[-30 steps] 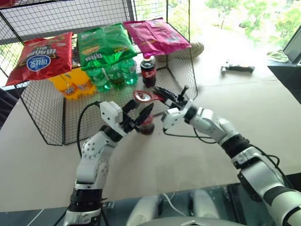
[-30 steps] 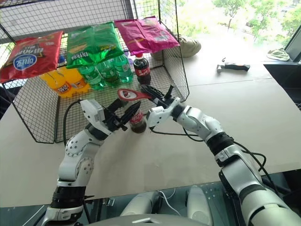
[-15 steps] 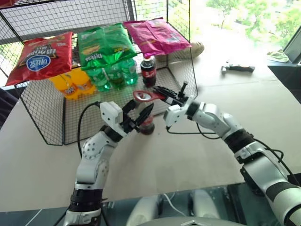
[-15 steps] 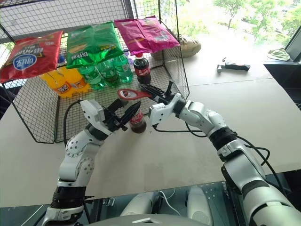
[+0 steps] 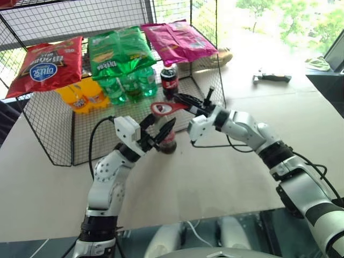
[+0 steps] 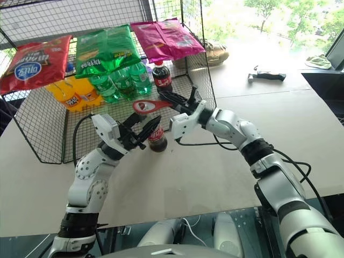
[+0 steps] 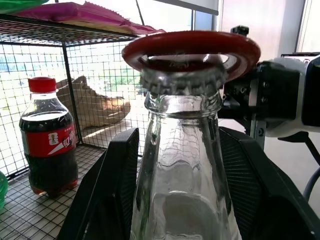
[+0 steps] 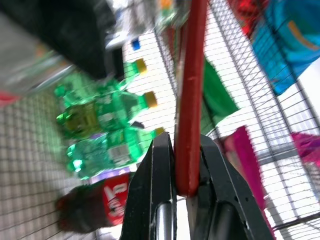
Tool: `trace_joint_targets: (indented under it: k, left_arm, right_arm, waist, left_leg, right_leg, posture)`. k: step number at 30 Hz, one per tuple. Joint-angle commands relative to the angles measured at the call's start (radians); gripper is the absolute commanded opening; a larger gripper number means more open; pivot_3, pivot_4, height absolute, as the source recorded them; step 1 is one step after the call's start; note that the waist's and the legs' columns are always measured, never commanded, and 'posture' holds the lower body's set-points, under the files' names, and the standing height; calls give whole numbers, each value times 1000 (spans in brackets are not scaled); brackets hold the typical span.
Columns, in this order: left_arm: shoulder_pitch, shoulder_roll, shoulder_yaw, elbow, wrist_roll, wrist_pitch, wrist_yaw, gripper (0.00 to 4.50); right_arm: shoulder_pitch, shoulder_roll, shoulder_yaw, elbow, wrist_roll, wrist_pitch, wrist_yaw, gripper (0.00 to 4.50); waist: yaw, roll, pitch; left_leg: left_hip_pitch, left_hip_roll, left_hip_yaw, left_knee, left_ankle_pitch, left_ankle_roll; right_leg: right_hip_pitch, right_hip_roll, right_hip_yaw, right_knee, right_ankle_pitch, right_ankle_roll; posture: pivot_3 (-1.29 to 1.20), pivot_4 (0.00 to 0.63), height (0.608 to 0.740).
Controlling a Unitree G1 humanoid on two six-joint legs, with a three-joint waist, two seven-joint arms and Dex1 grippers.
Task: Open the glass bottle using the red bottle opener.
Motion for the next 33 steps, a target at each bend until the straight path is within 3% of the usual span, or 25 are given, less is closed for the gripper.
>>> trace_joint_targets:
  k: [1, 17, 31, 33]
  left_arm:
    - [11, -1, -17, 19, 17, 7, -3, 1904]
    - [35, -1, 0, -5, 0, -5, 6, 1904]
    - [58, 11, 21, -47, -13, -2, 22, 1904]
    - [57, 12, 24, -50, -18, 1, 23, 2888]
  right_arm:
    - [-28, -8, -14, -24, -5, -22, -28, 0]
    - [-48, -9, -37, -12, 5, -16, -73, 0]
    - [-22, 51, -106, 30, 160, 33, -43, 0]
    - [-16, 57, -109, 29, 173, 40, -36, 0]
  waist:
    - [1, 0, 0]
    - [-1, 0, 0]
    - [-2, 0, 0]
    - [-3, 0, 0]
  left_leg:
    - [0, 0, 0, 0, 0, 0]
    - [0, 1, 0, -2, 0, 0]
    - [0, 1, 0, -4, 0, 0]
    - [0, 1, 0, -5, 0, 0]
  right_leg:
    - [0, 0, 0, 0, 0, 0]
    - [0, 1, 0, -2, 0, 0]
    - [-1, 1, 1, -4, 0, 0]
    - [-1, 1, 1, -5, 0, 0]
  posture:
    - [0, 150, 740]
    - [0, 150, 740]
    - [0, 150, 740]
    - [0, 150, 740]
